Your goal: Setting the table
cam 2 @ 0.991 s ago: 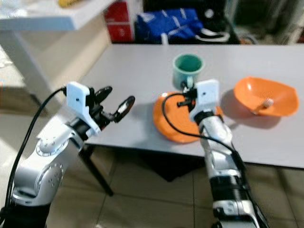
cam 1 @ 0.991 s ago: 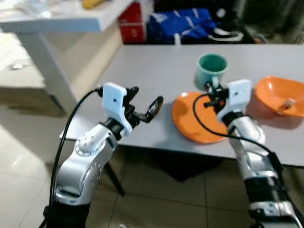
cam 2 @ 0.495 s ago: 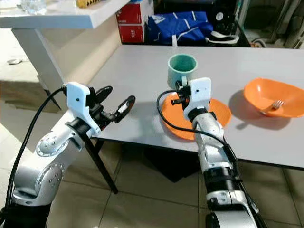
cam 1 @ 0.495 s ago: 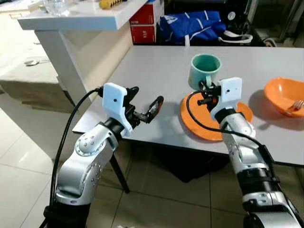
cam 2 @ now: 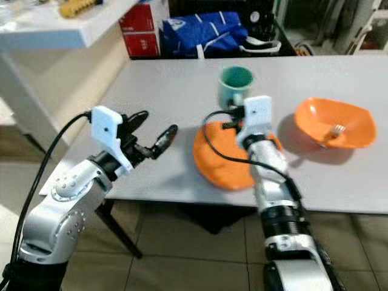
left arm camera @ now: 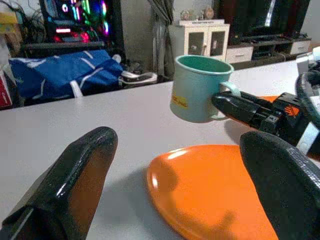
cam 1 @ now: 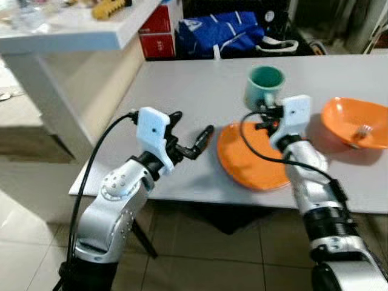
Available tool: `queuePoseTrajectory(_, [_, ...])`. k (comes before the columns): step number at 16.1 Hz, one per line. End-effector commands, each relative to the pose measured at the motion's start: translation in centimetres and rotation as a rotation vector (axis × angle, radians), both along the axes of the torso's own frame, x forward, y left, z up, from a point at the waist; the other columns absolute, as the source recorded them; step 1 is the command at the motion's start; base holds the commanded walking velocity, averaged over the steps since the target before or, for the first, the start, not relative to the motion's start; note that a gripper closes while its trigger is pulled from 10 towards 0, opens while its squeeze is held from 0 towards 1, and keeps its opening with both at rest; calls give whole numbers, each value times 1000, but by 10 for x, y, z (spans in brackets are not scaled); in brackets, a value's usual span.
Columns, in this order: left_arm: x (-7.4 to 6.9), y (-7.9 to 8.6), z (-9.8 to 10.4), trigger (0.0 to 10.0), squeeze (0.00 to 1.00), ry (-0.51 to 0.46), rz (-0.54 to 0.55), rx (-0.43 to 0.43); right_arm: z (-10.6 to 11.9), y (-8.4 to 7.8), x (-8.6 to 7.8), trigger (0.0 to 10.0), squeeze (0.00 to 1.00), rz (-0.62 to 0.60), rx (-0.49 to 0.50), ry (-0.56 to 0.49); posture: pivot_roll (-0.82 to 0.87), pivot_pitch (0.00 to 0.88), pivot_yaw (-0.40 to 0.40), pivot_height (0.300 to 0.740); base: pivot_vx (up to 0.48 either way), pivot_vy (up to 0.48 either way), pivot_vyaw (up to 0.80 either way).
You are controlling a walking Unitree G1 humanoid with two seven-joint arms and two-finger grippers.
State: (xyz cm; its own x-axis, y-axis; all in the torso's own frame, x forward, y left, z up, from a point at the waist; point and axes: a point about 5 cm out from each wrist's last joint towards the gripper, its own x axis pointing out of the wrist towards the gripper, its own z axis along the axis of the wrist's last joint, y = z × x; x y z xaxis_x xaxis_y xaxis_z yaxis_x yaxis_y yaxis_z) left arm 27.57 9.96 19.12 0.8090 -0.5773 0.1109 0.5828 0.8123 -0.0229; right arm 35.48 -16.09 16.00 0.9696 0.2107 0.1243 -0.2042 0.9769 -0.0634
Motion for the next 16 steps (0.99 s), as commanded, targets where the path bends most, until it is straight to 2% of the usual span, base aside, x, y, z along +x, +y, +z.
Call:
queuePoseTrajectory(1, [1,5,0,10000,0,-7,12,24,6,13,3,0,0,31,-2,-26,-213,0,126,740,480,0,0])
queuePoseTrajectory(5, [1,5,0,10000,0,-7,5,27,3,13,4,0,0,23,4,-27,-208,0,130,740,480,0,0])
queuePoseTrajectory(11, [0,7,1,10000,0,0,-1,12,-5,11,4,0,0,-13,0,-7,-213,0,137,740,0,0,0])
queuePoseTrajectory(12, [0,6,1,10000,0,4,-4,8,-7,9,6,3333,0,-29,-3,10,-213,0,137,740,0,0,0])
queuePoseTrajectory(13, [0,6,1,10000,0,4,-4,7,-8,8,7,10000,0,-34,-7,16,-213,0,138,740,0,0,0])
queuePoseTrajectory(16, [-1,6,1,10000,0,9,-5,7,-17,3,13,10000,0,-66,-6,82,-206,0,135,740,0,0,0])
